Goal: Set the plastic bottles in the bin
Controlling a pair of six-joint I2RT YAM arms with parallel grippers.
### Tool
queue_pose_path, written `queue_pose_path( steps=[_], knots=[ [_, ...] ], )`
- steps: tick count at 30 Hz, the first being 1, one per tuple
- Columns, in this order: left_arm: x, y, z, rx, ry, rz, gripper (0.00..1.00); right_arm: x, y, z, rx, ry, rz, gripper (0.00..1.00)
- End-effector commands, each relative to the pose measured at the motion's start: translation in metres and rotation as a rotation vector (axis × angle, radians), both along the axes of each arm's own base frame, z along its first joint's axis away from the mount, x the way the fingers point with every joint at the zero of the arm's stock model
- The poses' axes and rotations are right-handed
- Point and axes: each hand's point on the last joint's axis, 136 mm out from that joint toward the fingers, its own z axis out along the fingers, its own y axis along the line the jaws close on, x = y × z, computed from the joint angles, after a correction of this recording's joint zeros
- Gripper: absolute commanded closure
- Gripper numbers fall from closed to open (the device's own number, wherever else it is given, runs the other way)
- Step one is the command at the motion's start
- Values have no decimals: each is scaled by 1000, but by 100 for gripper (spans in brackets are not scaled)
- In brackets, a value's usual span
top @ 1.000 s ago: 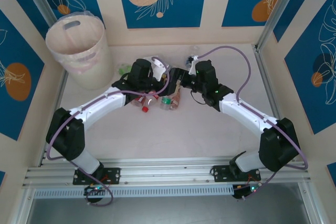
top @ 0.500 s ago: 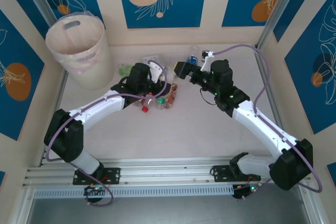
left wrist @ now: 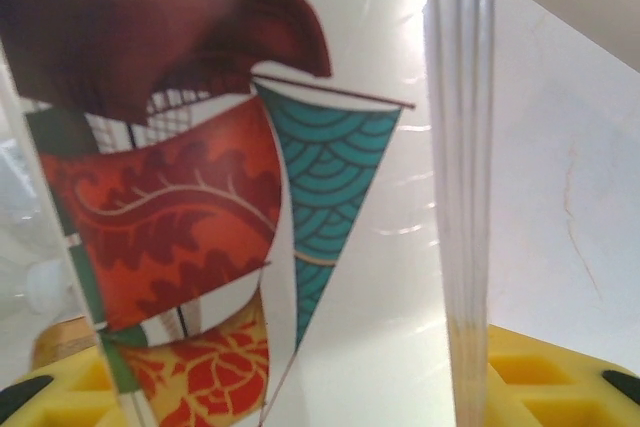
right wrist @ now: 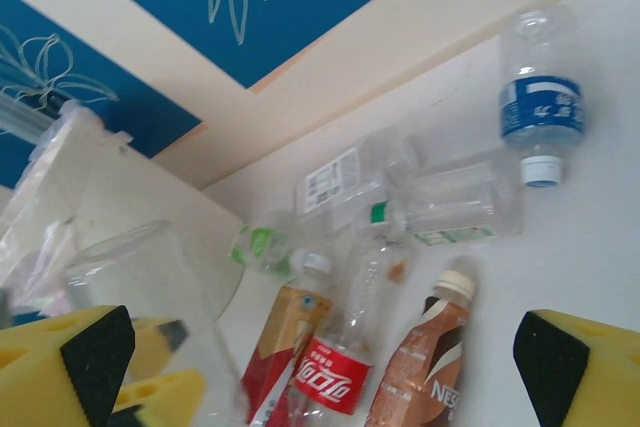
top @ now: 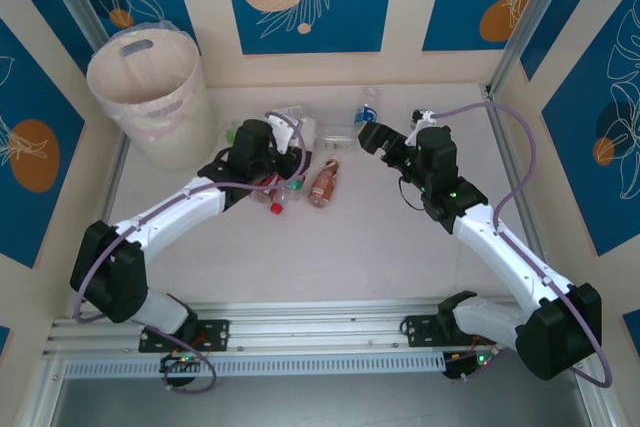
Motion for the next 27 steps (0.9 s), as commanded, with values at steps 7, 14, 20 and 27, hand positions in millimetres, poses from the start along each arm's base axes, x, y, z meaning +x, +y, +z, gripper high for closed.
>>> queue_pose_path(
  steps=[7, 14, 20, 27],
  knots=[
    [11, 67, 110, -52, -376, 228, 100, 0, -29, -21, 32, 77, -102, 0],
    [-1, 96, 181, -84, -611, 303, 100, 1, -33, -25, 52, 91, -116, 0],
    [2, 135, 221, -122, -763, 470, 100, 1, -34, -27, 73, 100, -116, 0],
    [23, 201, 253, -231, -826, 708, 100, 2, -31, -28, 93, 114, -96, 1]
  ],
)
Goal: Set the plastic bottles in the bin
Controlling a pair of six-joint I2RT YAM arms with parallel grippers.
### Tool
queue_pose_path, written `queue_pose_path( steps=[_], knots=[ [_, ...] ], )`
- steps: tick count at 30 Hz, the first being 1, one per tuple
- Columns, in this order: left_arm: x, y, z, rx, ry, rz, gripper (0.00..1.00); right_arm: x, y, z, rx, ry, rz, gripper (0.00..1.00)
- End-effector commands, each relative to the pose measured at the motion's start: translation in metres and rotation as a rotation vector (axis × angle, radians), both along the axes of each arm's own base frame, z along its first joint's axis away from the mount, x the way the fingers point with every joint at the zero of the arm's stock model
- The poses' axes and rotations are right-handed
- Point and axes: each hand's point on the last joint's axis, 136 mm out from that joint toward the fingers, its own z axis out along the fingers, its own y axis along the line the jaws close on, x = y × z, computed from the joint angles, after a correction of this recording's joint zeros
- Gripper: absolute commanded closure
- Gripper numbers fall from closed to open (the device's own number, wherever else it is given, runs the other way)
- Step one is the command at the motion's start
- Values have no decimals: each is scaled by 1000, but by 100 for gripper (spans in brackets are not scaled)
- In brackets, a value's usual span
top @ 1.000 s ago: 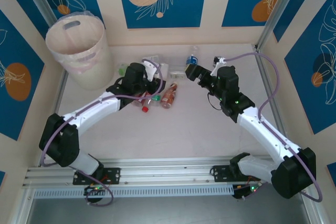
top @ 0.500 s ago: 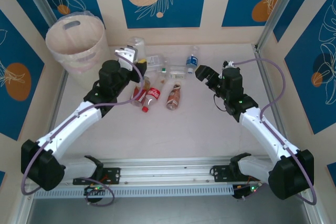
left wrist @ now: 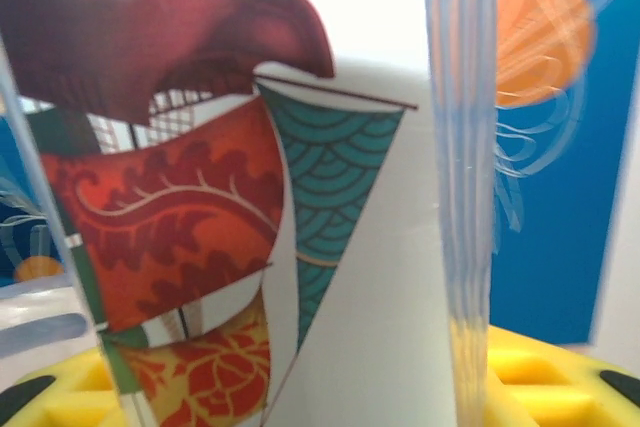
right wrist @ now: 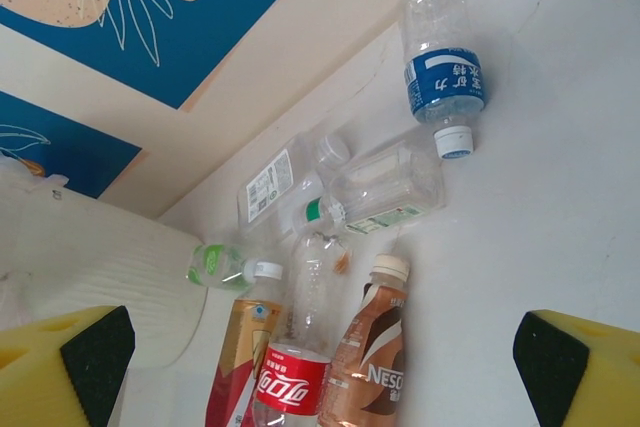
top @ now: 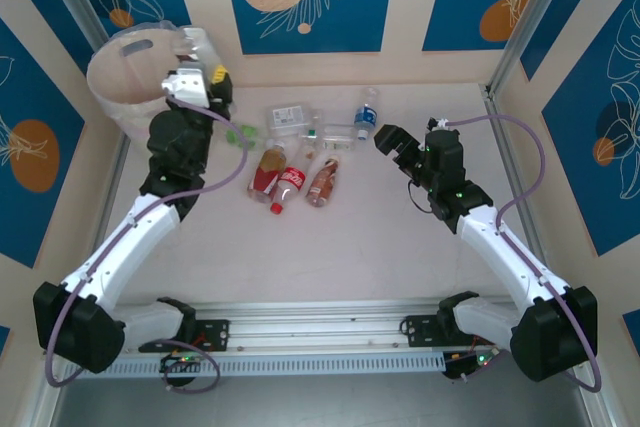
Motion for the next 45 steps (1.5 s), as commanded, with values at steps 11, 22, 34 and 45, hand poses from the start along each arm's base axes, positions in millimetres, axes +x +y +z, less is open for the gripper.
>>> queue_pose_path(
  steps=[11, 22, 34, 45],
  knots=[
    [39, 111, 51, -109, -141, 361, 96, -1, 7, 3, 40, 22, 47, 0],
    [103, 170, 11, -150, -44, 482, 100, 6, 13, -6, 87, 79, 47, 1],
    [137, 177, -55, -278, 191, 393, 100, 10, 15, -14, 108, 101, 33, 0],
    [176, 151, -98, -347, 328, 227, 88, 12, 25, -22, 113, 144, 76, 0]
  ],
)
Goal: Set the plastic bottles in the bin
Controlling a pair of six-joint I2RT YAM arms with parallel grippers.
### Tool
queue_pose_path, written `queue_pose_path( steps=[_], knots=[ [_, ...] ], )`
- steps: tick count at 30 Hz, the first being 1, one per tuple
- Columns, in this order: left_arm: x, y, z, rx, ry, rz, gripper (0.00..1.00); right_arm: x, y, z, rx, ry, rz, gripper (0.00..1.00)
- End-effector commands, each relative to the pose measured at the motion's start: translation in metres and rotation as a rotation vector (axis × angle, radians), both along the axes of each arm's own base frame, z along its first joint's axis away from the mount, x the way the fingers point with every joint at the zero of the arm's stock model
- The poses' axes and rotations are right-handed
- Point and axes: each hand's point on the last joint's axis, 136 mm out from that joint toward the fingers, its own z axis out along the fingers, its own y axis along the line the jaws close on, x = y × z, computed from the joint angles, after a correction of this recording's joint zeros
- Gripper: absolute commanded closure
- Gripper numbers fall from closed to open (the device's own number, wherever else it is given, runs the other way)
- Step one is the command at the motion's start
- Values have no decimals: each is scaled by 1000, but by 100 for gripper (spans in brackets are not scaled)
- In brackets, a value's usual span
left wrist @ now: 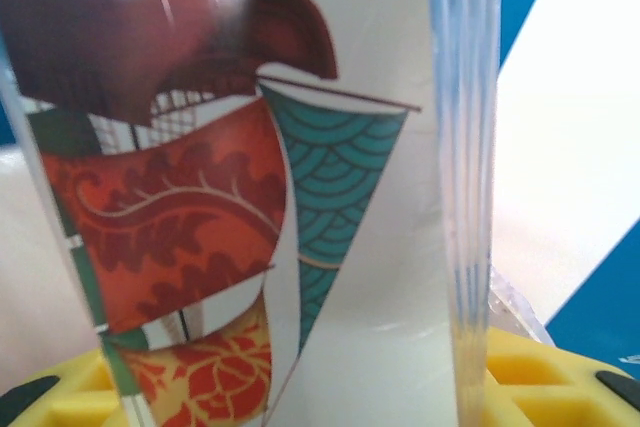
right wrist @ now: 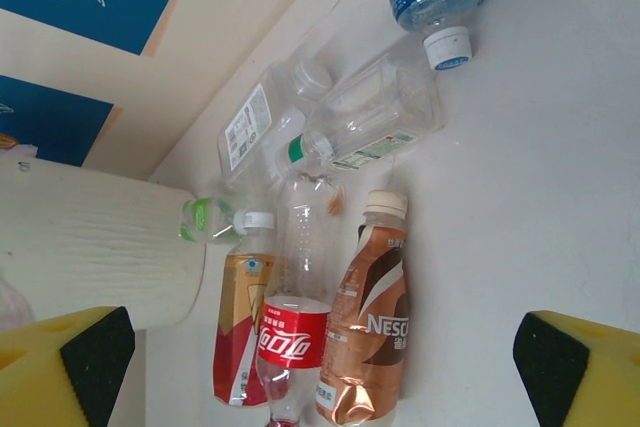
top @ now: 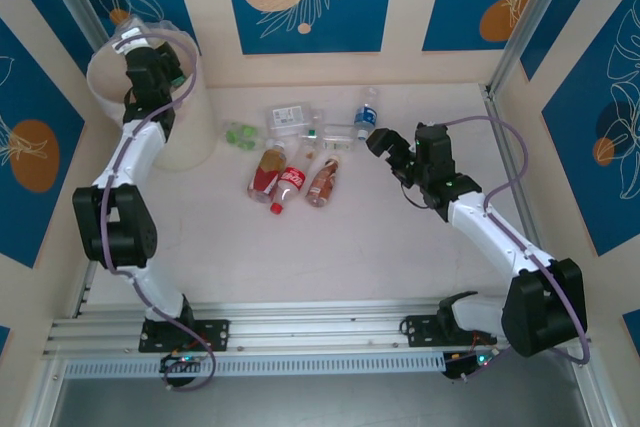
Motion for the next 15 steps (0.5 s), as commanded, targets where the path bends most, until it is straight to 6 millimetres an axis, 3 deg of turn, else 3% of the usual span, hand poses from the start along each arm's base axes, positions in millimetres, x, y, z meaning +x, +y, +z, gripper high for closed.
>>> queue_pose_path(
  steps=[1, 3, 7, 15],
  knots=[
    [11, -7, -4, -54, 16, -71, 82, 3, 5, 17, 24, -26, 19, 0],
    [14, -11, -11, -54, 36, -100, 63, 2, 5, 16, 22, -26, 16, 0],
    [18, -21, -16, -43, 59, -157, 41, 2, 4, 15, 14, -24, 13, 0],
    [21, -25, -11, -31, 97, -208, 15, 1, 3, 13, 7, -15, 14, 0]
  ],
)
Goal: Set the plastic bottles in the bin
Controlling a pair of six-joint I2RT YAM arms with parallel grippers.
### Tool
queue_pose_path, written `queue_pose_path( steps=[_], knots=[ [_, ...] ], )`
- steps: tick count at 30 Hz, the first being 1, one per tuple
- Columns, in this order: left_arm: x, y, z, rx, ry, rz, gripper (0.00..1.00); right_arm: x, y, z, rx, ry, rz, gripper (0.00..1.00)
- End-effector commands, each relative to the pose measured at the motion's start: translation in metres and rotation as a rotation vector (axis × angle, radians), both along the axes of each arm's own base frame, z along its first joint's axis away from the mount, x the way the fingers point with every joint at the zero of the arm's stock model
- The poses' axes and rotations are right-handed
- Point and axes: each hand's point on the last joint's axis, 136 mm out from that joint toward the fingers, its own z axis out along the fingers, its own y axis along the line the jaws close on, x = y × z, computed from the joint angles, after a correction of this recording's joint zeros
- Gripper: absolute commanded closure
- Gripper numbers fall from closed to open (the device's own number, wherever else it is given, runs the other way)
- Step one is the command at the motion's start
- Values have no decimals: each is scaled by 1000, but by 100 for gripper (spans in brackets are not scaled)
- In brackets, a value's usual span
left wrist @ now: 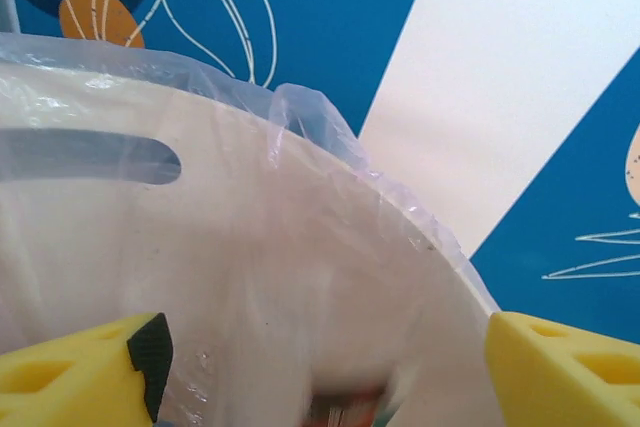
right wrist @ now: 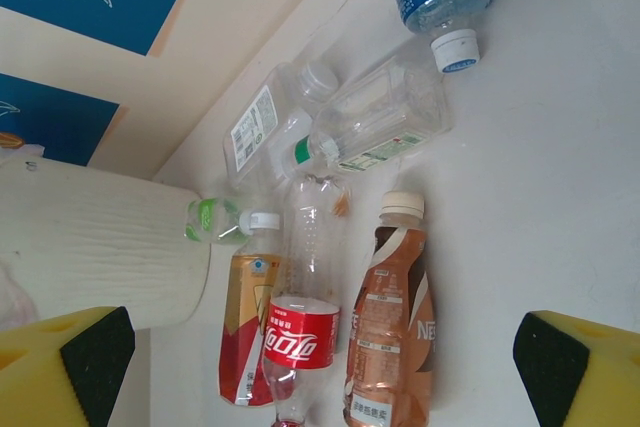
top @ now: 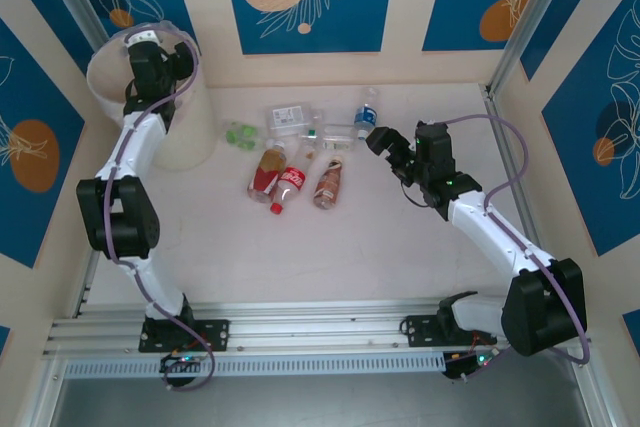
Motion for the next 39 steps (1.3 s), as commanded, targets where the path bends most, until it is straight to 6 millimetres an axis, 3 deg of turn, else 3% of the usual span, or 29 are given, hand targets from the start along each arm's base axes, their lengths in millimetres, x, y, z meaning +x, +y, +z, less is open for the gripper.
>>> queue_pose_path(
  steps=[1, 8, 14, 24, 28, 32, 39],
  knots=[
    [2, 2, 8, 7, 9, -36, 12, 1, 3, 9, 5, -11, 11, 0],
    [-11, -4, 32, 33, -15, -80, 0, 0, 2, 8, -1, -7, 11, 0],
    [-32, -9, 49, 9, -9, -91, 0, 0, -3, 3, -17, 6, -14, 0],
    [-97, -15, 69, -85, -37, 30, 0, -9, -32, -14, -112, 87, -134, 0],
    [-120, -39, 82, -47, -107, 45, 0, -11, -39, -14, -119, 70, -157, 0],
    [-135, -74, 81, -1, -105, 10, 0, -14, -39, -14, -126, 63, -150, 0],
    [-164, -133, 25, 101, -10, -41, 0, -19, -37, -17, -132, 54, -121, 0]
  ],
)
